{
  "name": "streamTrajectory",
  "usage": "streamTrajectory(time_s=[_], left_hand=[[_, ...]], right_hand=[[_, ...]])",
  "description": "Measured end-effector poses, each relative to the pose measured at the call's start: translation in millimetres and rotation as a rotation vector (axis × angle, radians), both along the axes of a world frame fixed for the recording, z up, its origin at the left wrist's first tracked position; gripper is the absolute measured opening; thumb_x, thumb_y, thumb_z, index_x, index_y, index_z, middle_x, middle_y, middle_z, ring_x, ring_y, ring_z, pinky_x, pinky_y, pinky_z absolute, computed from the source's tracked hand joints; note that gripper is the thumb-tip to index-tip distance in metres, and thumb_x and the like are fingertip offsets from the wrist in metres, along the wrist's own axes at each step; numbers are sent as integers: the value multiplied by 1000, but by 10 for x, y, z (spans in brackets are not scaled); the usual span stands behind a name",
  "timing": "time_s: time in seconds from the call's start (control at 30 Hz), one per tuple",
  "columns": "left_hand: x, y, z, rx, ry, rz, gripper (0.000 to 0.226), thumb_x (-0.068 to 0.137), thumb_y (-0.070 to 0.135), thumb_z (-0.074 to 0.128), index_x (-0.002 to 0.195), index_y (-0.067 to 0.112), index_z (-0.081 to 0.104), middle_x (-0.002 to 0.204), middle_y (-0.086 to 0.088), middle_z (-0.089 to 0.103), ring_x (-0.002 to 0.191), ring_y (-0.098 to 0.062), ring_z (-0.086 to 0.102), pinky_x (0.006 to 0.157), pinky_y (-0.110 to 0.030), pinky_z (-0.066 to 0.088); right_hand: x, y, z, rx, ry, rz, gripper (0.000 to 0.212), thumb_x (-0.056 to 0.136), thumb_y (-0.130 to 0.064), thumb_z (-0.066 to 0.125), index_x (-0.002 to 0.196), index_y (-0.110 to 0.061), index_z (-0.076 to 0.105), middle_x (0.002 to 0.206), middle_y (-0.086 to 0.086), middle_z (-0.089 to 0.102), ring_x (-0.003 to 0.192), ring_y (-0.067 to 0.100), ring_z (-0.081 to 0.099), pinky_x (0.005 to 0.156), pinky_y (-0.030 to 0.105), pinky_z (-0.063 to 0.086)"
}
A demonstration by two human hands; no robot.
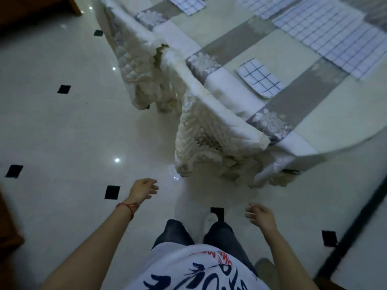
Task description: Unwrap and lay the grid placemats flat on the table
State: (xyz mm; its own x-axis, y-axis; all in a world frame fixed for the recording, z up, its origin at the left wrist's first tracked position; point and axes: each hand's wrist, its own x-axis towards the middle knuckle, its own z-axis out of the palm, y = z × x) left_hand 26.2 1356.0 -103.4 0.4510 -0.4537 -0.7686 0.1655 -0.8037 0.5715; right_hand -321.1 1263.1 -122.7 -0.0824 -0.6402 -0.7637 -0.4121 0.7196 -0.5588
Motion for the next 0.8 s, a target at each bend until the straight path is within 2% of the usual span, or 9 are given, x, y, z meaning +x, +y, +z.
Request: streamTrajectory(time_s=[0.1,0.17,0.27,0.33,0.4,0.5,0.6,0.7,0.8], left_hand=[[-76,-355,229,-120,-46,-106,25,93,19,48,107,3,60,95,-14,63,88,-27,59,71,-28,46],[-143,-555,405,-204,-83,-171,19,93,19,48,100,8,62,94,-13,65,90,-28,61,73,-27,47],[-233,-852,750,-354,-140,-199,16,93,15,47,93,13,63,87,-7,66,83,-22,63,74,-28,46],[-277,-1034,1029,-495,-170,-192,16,93,13,47,93,16,63,82,0,67,76,-10,64,71,-23,48],[-301,-1218,1328,-661,-232,-202,18,93,9,48,94,18,64,82,3,68,72,-1,65,69,-14,51],[-336,-1567,1722,-823,-291,-263,21,92,9,50,95,23,65,85,1,69,78,-3,65,74,-13,52],[-365,-2049,1906,-846,-317,-352,17,91,11,51,98,18,65,84,4,68,76,2,63,73,-10,50],[-326,-2661,1855,-821,-324,-468,15,91,13,52,97,16,65,82,6,67,74,9,63,74,-8,49],[-259,-3376,1676,-748,-397,-579,15,90,15,54,97,15,66,88,-4,69,79,3,63,81,-19,49]], right_hand=[[35,-107,227,-120,-51,-87,25,95,-12,44,107,4,59,101,19,62,78,26,61,66,26,46],[62,-259,402,-229,-102,-130,25,95,-12,45,109,4,58,99,18,63,72,15,66,62,21,51],[111,-587,765,-425,-195,-204,19,94,-6,45,104,0,60,80,3,70,58,-2,65,54,10,51],[163,-838,1016,-532,-247,-238,18,94,-3,44,96,-4,61,66,-10,72,57,0,65,54,10,51],[228,-1100,1233,-622,-266,-230,18,93,-1,43,92,-6,61,63,-17,71,58,0,66,56,10,52],[363,-1478,1415,-668,-267,-239,24,93,-3,45,84,-16,63,69,-8,71,62,3,66,61,14,54],[492,-1829,1455,-663,-249,-260,19,92,-6,45,91,-12,63,81,-1,65,69,12,63,63,19,52],[629,-2193,1385,-638,-229,-275,17,92,-8,47,94,-12,63,80,-1,63,73,15,60,73,28,49],[730,-2564,1271,-594,-161,-267,16,91,-13,50,98,-11,64,84,4,64,76,17,60,78,35,48]])
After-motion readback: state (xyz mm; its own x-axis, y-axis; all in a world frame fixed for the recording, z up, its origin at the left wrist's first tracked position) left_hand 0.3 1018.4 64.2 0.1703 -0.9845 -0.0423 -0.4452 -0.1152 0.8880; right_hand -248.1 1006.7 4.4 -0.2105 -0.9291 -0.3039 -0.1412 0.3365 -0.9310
